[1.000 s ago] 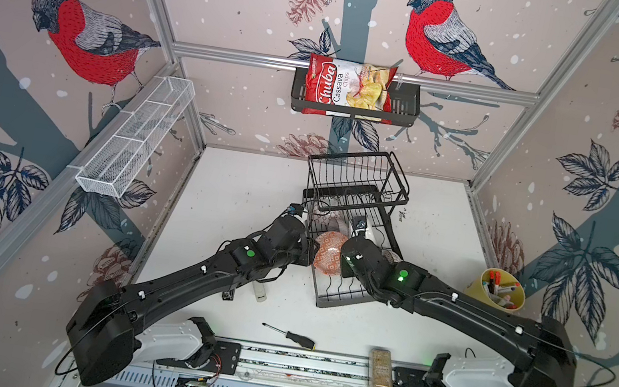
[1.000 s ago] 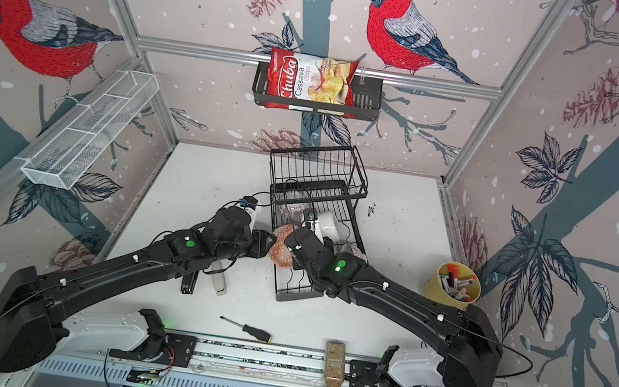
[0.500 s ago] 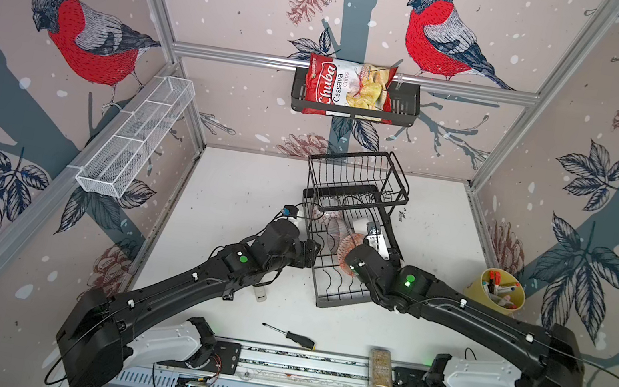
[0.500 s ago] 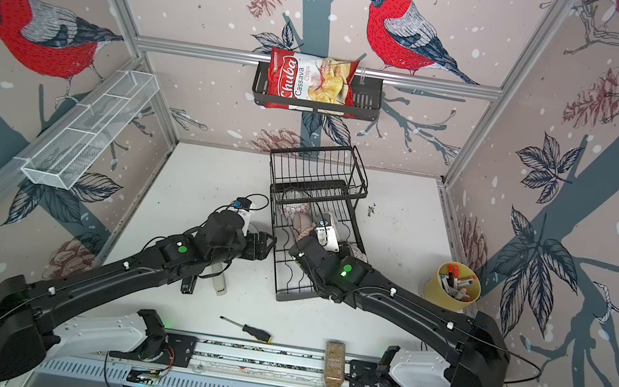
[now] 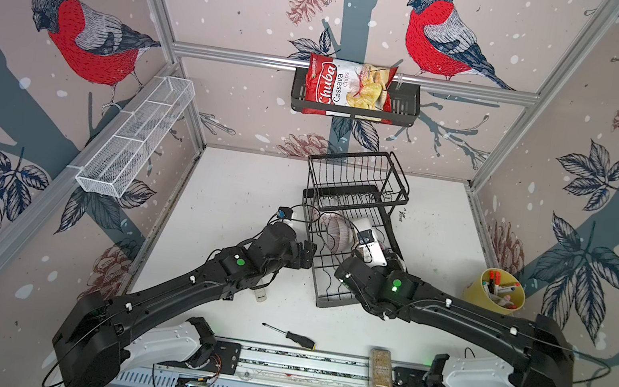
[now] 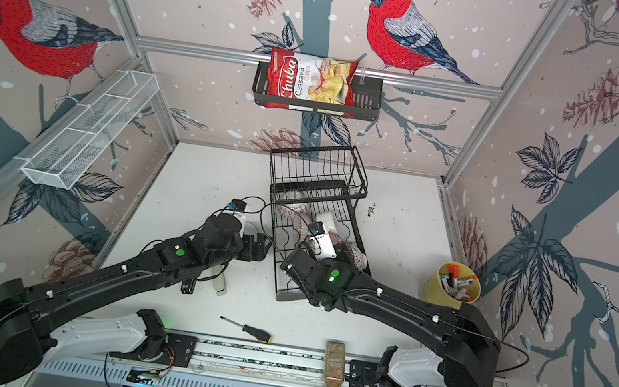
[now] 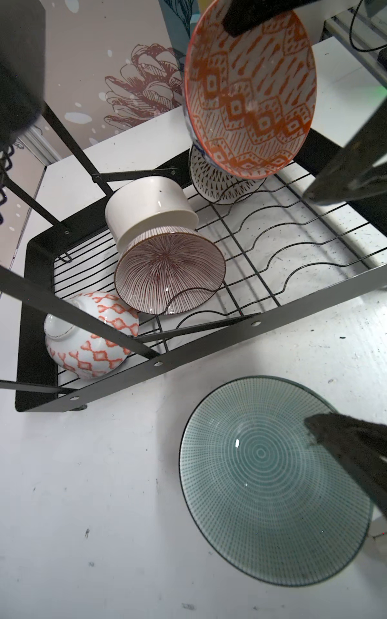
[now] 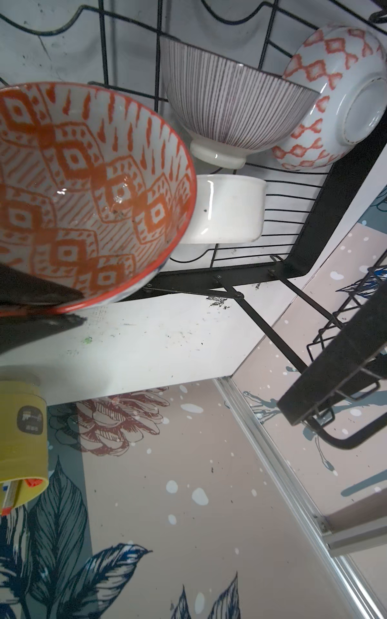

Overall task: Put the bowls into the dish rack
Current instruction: 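Open the left gripper and draw back while the right carries the bowl to the rack, then lower the orange-patterned bowl on edge into the lower rack with the right gripper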

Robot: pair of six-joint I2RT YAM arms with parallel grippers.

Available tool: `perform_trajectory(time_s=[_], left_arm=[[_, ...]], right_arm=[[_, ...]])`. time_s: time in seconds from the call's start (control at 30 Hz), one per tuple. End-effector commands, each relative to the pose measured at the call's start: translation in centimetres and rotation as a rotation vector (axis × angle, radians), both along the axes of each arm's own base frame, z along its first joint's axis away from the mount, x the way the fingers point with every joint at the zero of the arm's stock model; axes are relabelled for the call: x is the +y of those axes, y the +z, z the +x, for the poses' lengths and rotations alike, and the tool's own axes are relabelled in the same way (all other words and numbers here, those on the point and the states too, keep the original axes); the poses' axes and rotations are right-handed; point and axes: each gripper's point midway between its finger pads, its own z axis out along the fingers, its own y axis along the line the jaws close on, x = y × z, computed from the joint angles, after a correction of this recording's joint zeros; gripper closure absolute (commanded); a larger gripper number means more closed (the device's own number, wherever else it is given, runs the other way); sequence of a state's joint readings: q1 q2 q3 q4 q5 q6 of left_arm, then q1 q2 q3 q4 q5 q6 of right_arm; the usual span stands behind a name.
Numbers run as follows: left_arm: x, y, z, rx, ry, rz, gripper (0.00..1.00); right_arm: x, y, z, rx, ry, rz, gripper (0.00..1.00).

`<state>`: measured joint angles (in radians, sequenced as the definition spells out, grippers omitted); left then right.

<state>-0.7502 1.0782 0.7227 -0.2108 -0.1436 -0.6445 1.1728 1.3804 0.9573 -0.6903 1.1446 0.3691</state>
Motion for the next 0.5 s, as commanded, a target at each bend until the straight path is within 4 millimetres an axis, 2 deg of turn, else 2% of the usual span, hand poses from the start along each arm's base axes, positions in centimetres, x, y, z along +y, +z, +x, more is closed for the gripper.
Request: perform_trajectory(time_s=[0.0, 0.2, 0.47], left_arm=[[0.7, 0.8, 0.8, -0.058, 0.018, -0.002, 0.03], [2.6, 0.5, 1.2, -0.063, 0.047, -0.025, 0.03], [3.4, -0.1, 1.4, -0.062, 0.063, -0.013, 0.03]], right_arm=[[-0.4, 0.9, 0.3, -0.071, -0.025, -0.067, 1.00], [0.3, 0.4, 0.4, -0.057, 0.026, -0.091, 1.00], [0.5, 0.4, 0.7, -0.068, 0.066, -0.146, 1.00]])
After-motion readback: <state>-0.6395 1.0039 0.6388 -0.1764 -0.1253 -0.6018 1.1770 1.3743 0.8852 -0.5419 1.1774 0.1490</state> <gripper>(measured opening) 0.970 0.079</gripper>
